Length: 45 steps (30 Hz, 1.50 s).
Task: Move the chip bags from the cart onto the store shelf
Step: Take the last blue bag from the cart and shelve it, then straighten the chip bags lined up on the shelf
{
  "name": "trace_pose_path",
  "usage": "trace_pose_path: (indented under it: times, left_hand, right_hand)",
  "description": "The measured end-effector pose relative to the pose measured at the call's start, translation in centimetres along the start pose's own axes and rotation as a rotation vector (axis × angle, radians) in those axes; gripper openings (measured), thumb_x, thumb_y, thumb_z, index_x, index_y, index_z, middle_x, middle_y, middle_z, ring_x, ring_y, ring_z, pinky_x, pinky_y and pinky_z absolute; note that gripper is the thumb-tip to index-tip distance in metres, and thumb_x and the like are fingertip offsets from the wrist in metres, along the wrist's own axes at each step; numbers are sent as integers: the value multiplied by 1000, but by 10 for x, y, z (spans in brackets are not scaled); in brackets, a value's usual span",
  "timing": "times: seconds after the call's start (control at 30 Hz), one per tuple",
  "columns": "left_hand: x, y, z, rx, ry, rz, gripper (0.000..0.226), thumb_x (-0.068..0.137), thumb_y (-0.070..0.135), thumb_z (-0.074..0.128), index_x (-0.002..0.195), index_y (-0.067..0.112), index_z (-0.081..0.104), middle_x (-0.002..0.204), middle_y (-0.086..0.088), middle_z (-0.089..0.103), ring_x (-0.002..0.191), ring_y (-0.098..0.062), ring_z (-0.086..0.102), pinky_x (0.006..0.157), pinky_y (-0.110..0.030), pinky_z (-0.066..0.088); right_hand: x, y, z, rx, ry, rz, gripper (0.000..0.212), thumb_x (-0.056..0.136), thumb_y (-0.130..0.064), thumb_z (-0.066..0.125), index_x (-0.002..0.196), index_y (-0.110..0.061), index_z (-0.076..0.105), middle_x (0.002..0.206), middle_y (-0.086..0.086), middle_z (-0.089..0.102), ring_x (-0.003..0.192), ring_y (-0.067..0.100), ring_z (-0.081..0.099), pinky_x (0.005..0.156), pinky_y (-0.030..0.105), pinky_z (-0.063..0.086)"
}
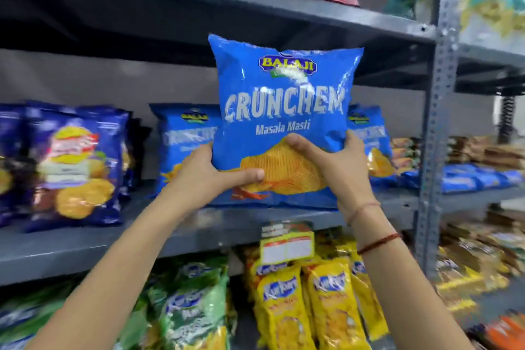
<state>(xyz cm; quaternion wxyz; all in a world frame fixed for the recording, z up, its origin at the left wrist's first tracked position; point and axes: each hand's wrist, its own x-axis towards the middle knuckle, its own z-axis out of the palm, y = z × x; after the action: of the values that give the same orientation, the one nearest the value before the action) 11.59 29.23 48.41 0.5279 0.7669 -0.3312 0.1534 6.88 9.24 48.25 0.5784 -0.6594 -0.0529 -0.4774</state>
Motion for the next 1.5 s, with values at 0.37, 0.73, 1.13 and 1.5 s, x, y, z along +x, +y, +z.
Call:
trace_pose_path:
  times: [0.37,0.73,1.13,1.5]
  left_hand:
    - [14,-51,-82,40,217,-126,55,56,38,85,104,25,62,106,0,70,95,-18,67,88,-44,54]
    - [25,-113,-70,-7,160,-282,51,58,33,86,102,27,61,110,-2,70,98,-18,65,91,-41,52]
    - [-3,-106,-61,181,320,-177,82,73,36,74,140,14,31,135,-4,49,121,-14,46,98,-29,39]
    - [-117,-123,-138,845,430,-52,27,84,35,60,101,14,66,98,-3,66,95,-23,60,81,-41,50]
  right_hand:
    - [22,17,124,29,-213,-10,52,47,-54,86,85,-34,58,93,-16,67,88,-5,63,77,20,51]
    - [23,73,148,-79,-305,130,50,58,-45,86,98,-29,60,101,-9,67,114,24,59,99,39,47]
    - [-7,67,160,-359,99,-207,74,80,-38,72,139,-6,40,134,16,49,126,31,42,102,39,36]
    - [-67,37,259,-47,-814,150,85,68,-38,82,137,-13,38,123,-4,53,103,12,57,86,23,45]
